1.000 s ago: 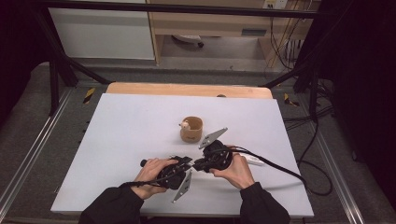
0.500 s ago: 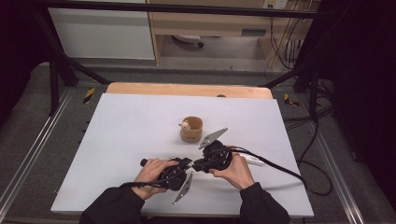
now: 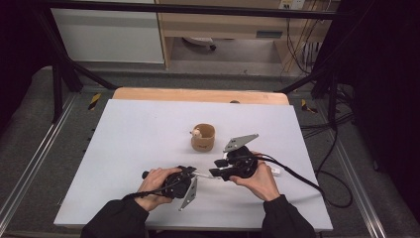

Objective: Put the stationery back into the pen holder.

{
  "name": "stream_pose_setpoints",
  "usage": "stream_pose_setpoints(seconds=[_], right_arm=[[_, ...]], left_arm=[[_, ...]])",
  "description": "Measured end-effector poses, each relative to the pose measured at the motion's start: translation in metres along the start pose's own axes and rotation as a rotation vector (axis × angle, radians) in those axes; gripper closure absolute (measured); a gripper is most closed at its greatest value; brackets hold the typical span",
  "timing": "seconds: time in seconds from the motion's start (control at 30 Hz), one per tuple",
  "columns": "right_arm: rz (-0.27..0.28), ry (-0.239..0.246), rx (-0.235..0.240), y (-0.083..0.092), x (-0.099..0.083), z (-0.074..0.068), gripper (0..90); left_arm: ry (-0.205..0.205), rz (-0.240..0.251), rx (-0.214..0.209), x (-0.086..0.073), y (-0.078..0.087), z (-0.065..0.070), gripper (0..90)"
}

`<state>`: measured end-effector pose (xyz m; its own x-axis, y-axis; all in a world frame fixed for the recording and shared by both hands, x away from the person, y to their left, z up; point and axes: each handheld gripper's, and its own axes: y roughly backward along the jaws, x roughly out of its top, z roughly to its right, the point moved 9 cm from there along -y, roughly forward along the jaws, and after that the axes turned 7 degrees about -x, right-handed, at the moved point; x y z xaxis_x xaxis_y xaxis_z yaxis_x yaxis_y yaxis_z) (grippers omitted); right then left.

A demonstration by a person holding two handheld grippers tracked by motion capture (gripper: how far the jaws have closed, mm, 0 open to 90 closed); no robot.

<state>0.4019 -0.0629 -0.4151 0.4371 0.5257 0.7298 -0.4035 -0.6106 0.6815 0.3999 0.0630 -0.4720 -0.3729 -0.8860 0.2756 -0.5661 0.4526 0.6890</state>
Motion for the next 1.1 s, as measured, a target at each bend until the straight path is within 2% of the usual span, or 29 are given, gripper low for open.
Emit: stream_pose_setpoints(seconds=[0.03,0.2,0.37,0.47,0.67,0.87,1.03,1.1], right_arm=[[0.017,-0.002,-0.021,0.002,-0.001,0.004,50.3],[0.059,-0.042,-0.07,0.011,-0.011,0.017,32.8],[0.094,-0.076,-0.121,0.012,-0.027,0.03,16.0],[0.079,-0.102,-0.147,0.01,-0.039,0.037,12.1],[0.045,-0.136,-0.176,0.008,-0.058,0.047,4.1],[0.044,-0.169,-0.198,0.007,-0.076,0.056,1.7],[0.048,-0.2,-0.205,0.007,-0.09,0.061,0.8],[0.05,-0.189,-0.207,0.008,-0.095,0.063,0.7]], left_arm=[[0.016,-0.003,-0.004,-0.003,0.0,0.0,78.6],[0.102,-0.015,-0.004,-0.014,0.002,-0.004,78.7],[0.201,-0.021,-0.01,-0.022,0.005,-0.008,78.7],[0.273,-0.002,-0.008,-0.025,0.007,-0.011,78.6],[0.43,0.068,-0.015,-0.026,0.014,-0.019,78.7],[0.588,0.13,-0.027,-0.025,0.019,-0.028,78.7],[0.7,0.181,-0.033,-0.021,0.021,-0.036,78.7],[0.733,0.195,-0.035,-0.018,0.021,-0.041,78.7]])
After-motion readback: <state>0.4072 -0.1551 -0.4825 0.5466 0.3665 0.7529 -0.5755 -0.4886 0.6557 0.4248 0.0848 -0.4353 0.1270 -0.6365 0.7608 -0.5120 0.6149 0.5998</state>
